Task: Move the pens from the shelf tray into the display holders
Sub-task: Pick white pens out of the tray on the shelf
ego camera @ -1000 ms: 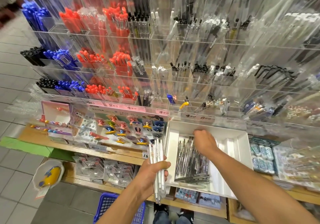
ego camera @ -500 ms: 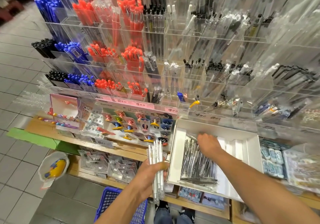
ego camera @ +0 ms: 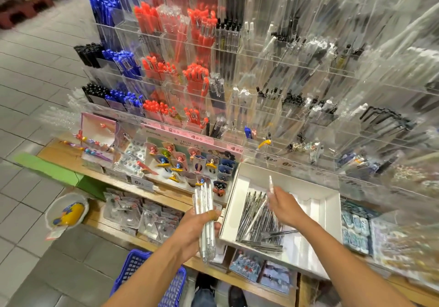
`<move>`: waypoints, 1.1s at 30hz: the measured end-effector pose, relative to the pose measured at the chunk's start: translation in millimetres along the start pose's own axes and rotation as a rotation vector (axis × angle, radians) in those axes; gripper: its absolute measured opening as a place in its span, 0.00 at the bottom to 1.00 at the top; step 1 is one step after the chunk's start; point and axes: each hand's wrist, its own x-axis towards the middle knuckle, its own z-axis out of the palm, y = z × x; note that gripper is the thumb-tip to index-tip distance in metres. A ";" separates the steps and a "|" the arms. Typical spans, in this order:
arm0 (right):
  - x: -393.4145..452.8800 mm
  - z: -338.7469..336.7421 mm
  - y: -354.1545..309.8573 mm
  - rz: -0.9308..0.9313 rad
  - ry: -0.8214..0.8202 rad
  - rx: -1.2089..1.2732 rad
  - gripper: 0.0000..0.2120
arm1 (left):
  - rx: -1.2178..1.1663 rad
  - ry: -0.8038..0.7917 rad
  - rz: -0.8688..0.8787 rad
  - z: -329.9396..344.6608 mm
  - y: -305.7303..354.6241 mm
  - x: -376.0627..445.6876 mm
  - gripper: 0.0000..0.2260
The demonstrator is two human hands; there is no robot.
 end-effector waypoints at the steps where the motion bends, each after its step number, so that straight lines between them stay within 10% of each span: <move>1: -6.4 -2.3 -6.1 -0.029 0.013 0.060 0.13 | -0.026 0.003 0.018 -1.3 -1.5 -3.8 0.33; 14: -86.9 44.9 -124.0 -0.319 -0.452 0.286 0.09 | -0.452 0.310 0.251 -48.3 -96.8 -120.7 0.26; 20: -128.3 130.4 -181.9 -0.342 -0.721 0.370 0.06 | -0.621 0.590 0.332 -96.0 -160.0 -187.6 0.09; 33: -226.7 365.6 -240.7 -0.174 -0.946 0.156 0.11 | -1.001 0.871 0.307 -228.9 -308.6 -285.6 0.10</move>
